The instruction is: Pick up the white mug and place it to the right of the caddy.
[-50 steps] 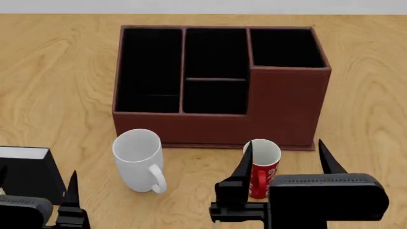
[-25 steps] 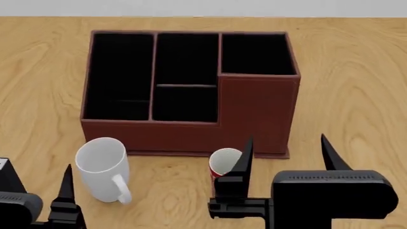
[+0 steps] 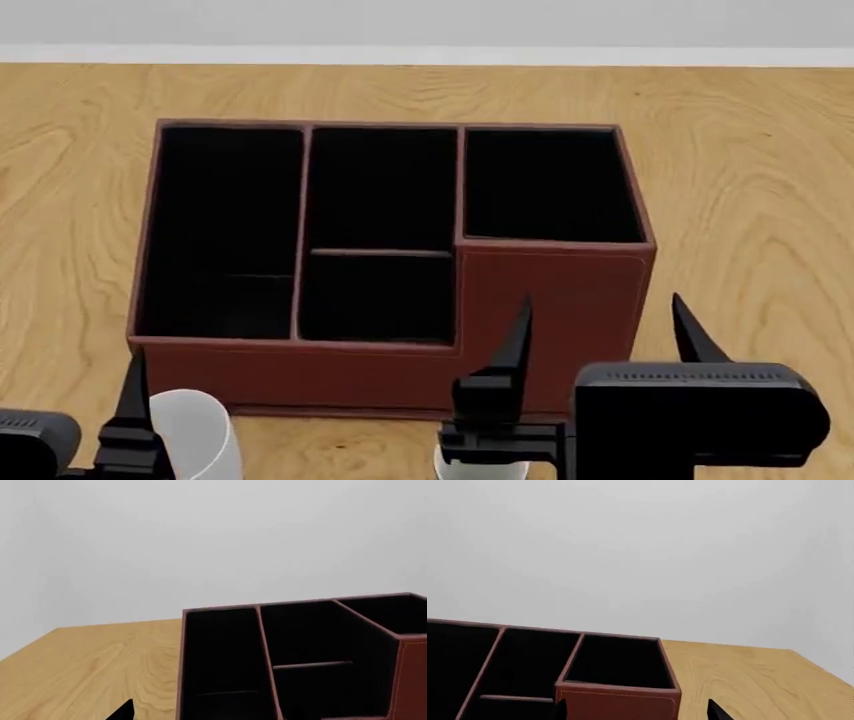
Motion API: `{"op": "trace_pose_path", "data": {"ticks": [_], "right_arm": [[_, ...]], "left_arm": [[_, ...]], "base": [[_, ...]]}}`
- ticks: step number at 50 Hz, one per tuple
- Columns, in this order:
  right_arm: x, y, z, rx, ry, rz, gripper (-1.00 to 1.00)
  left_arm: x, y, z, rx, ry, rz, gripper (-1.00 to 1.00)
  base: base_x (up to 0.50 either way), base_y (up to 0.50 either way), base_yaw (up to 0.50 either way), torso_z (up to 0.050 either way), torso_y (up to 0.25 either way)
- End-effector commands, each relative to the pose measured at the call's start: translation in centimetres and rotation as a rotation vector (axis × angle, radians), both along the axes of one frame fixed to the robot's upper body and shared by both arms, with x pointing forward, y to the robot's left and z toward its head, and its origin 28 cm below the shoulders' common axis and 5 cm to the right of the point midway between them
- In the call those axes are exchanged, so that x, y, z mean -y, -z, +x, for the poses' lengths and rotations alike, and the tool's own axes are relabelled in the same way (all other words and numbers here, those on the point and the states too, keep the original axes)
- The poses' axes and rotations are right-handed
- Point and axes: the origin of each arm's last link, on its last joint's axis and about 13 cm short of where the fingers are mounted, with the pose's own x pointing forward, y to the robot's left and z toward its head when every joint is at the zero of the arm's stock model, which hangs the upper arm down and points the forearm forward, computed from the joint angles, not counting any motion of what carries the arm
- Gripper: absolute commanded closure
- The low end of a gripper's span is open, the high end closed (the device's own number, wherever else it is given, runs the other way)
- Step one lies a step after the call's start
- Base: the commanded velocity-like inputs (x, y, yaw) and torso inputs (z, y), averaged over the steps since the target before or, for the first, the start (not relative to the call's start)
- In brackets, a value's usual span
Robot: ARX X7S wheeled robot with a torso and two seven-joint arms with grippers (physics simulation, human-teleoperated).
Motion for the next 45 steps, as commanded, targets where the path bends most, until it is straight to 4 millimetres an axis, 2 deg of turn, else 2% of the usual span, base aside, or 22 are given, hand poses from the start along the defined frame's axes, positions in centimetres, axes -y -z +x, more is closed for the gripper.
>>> {"op": "trace_pose_path", "data": {"ticks": [1,5,27,39,45], "right_arm": [[0.1,0.2,-0.1,-0.006,0.000,0.004,-1.00],[0.0,0.2,-0.2,-0.004,-0.006,0.001,-1.00],[0.2,-1.4,-0.6,0.029,0.002,-0.018,-1.00],[-0.3,-2.0,-1.3,0.007,-0.035,-0.059,-1.00],[-1.3,-2.6,-1.8,-0.007,-0.100,-0.108,-1.00]], "left_arm": [[0.1,0.0,-0.1,0.001,0.003,0.013,-1.00],[0.1,0.1,-0.1,0.001,0.001,0.016,-1.00],[0.1,0.1,-0.2,0.001,0.008,0.026,-1.00],[-0.2,-0.1,-0.1,0.002,-0.018,0.039,-1.00],[-0.5,-0.1,0.1,0.004,-0.033,0.036,-1.00]], "base": [[0.00,0.00,0.00,0.000,0.000],[0.00,0.00,0.00,0.000,-0.115],[0.00,0.00,0.00,0.000,-0.250],[0.00,0.00,0.00,0.000,-0.250],[0.00,0.00,0.00,0.000,-0.011]]}}
